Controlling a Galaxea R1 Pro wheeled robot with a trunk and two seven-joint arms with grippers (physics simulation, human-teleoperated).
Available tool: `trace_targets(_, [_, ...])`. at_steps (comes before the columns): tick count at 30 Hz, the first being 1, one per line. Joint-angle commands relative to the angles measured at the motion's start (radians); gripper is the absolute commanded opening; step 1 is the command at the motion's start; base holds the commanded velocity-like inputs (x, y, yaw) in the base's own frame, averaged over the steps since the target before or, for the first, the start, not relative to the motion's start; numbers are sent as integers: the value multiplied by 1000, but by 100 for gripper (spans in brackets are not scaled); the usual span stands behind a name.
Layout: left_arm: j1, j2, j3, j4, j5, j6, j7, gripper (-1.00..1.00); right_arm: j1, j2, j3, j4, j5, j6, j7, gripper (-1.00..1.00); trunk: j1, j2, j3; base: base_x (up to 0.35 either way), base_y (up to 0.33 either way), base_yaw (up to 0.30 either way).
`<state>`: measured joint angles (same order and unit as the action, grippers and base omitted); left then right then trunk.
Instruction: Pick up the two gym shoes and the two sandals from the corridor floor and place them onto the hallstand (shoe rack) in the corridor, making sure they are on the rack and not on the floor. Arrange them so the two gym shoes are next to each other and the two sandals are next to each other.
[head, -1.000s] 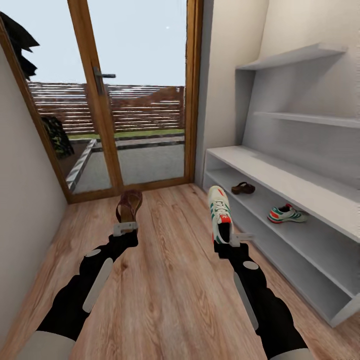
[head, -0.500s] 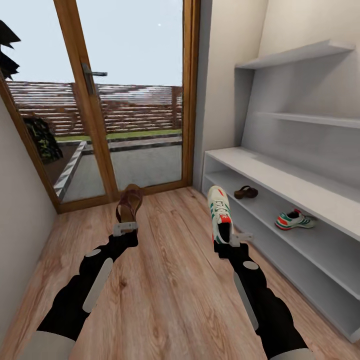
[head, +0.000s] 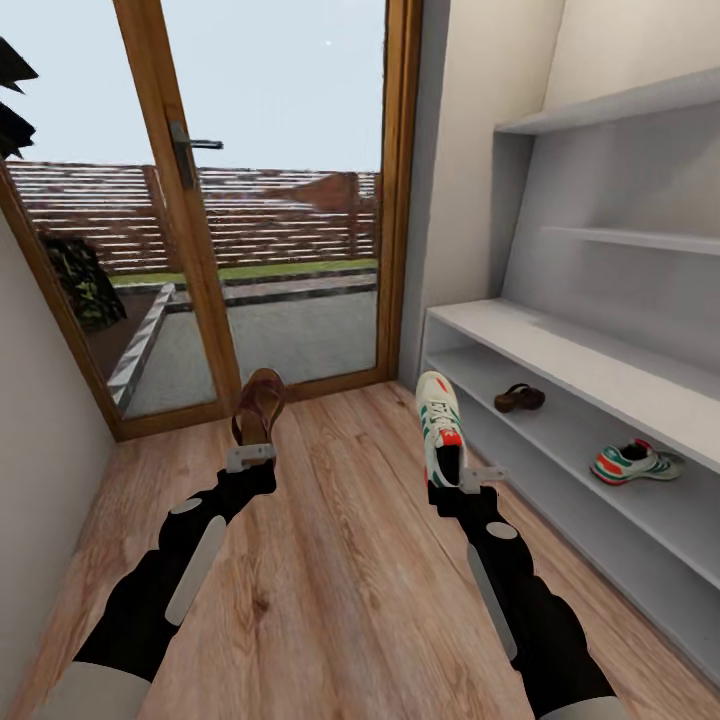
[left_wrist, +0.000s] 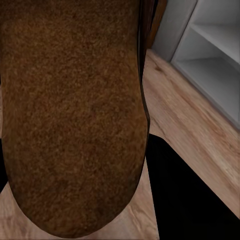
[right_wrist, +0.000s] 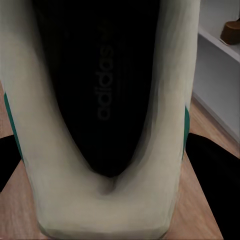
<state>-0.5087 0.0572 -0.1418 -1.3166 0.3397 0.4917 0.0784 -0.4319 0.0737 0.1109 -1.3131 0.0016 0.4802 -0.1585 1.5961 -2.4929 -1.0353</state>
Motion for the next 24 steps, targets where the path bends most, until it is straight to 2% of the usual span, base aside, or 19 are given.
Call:
trace_targets(1, [-1, 1, -2, -1, 7, 5, 6, -100, -1, 0, 2, -2, 0, 6, -6, -100, 0, 0, -1, 284, 218, 0])
trace_targets(8, [-1, 1, -2, -1, 7, 4, 6, -100, -1, 0, 2, -2, 0, 7, -6, -100, 0, 0, -1, 284, 218, -34])
trace_targets(24, [-1, 1, -4, -1, 7, 4, 6, -100, -1, 0, 3, -2, 0, 6, -6, -100, 0, 0, -1, 284, 218, -285])
